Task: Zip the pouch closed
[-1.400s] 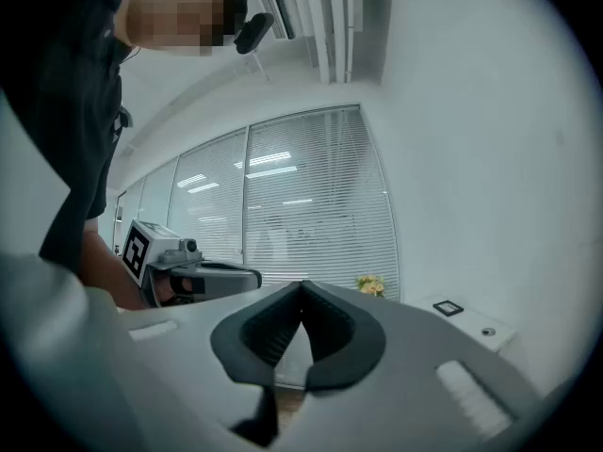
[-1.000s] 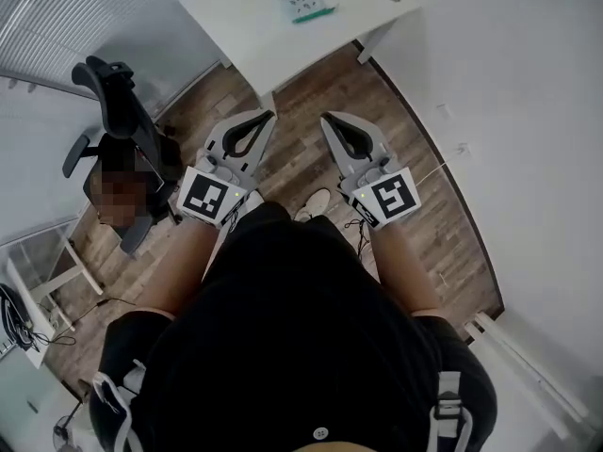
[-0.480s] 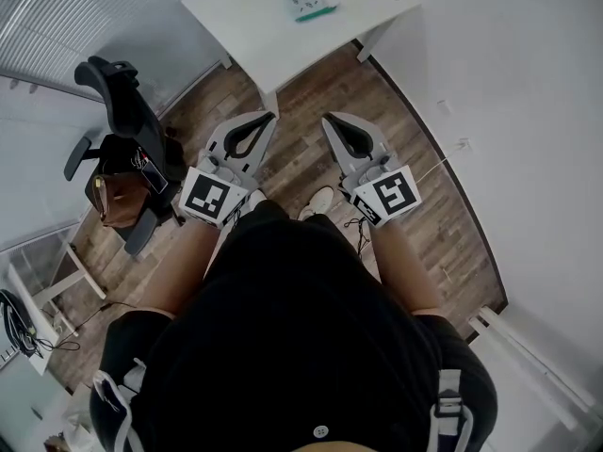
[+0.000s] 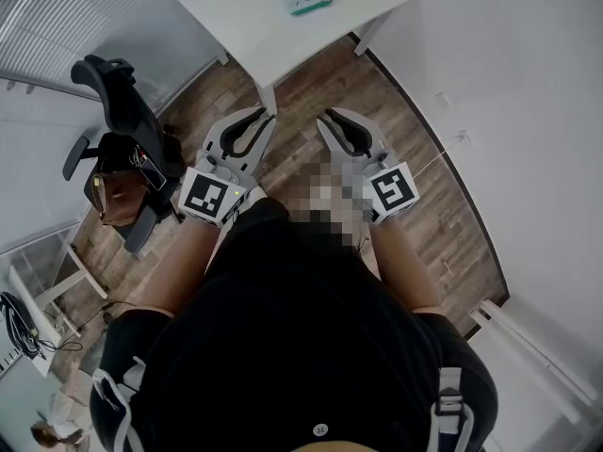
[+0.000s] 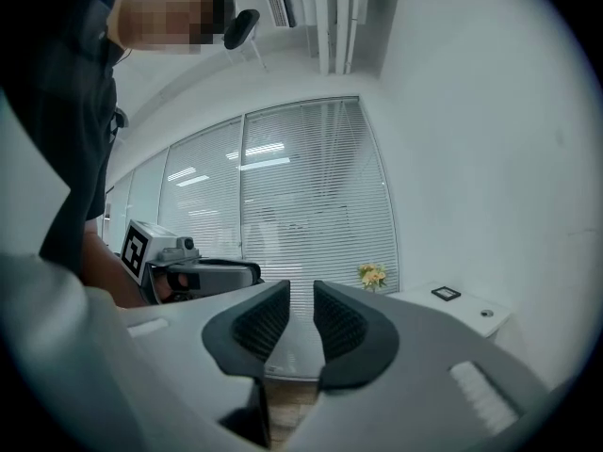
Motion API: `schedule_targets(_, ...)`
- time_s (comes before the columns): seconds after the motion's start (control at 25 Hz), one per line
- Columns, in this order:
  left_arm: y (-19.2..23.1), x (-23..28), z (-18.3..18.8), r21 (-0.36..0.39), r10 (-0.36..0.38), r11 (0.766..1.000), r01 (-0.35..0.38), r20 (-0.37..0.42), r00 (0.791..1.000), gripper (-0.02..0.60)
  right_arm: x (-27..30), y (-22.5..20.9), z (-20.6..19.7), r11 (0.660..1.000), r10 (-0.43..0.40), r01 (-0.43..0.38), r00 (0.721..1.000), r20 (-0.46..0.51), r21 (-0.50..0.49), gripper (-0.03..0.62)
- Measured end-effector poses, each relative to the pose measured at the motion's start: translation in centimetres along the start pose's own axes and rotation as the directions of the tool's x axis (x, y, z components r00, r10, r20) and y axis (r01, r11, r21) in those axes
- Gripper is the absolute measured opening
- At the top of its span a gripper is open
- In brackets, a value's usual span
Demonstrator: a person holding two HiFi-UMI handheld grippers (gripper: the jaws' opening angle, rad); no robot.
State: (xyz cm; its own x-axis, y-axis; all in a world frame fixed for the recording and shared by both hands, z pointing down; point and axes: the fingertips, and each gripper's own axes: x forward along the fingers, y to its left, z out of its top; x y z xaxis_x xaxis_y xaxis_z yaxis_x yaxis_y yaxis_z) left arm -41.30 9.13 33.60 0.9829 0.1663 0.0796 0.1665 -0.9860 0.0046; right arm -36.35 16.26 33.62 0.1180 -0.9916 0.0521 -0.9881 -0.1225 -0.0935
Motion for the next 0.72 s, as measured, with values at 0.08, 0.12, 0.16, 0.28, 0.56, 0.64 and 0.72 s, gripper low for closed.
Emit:
schedule_targets(0.08,-0.2,0.4,0.0,-0.005,0.0,1.0,0.0,0.006,1.0,0.126,-0.3,-0.4,0.0,1.0,-0.004,0.004,1.0,-0.001,-0.005,0.109)
schedule_targets(0.12,-0.3,0.7,0.1,-0.006,-0.002,1.0,0.002,0.011,1.0,0.149,-0.5,-0.7,0.0,1.0,-0.007,0.007,1.0,-0.002,-0.01,0.122)
schedule_targets(0.16,-0.5,0.9,0.2,-0.007,-0.004,1.0,0.004,0.017,1.0,0.169,-0.7,-1.0,0.1,1.0,-0.011,0.011,1.0,-0.003,-0.016,0.137)
schedule_targets(0.28,-0.7,1.4,0.5,-0.006,-0.005,1.0,0.005,0.023,1.0,0.243,-1.2,-1.8,0.5,0.999,-0.027,0.027,1.0,0.008,-0.025,0.194)
schedule_targets(0.56,-1.9,4.2,0.5,0.0,0.0,1.0,0.0,0.017,1.0,0.305,-2.9,-4.5,1.0,0.998,-0.036,0.036,0.999,0.012,-0.053,0.291)
schedule_targets(0.64,-2.5,5.5,0.6,0.003,-0.003,1.0,0.003,0.018,1.0,0.305,-3.6,-5.7,1.0,0.998,-0.037,0.038,0.999,0.014,-0.046,0.298)
schedule_targets(0.72,-3.1,6.7,0.8,0.006,-0.003,1.0,0.003,0.017,1.0,0.305,-4.2,-6.9,1.1,0.999,-0.035,0.035,0.999,0.021,-0.038,0.299)
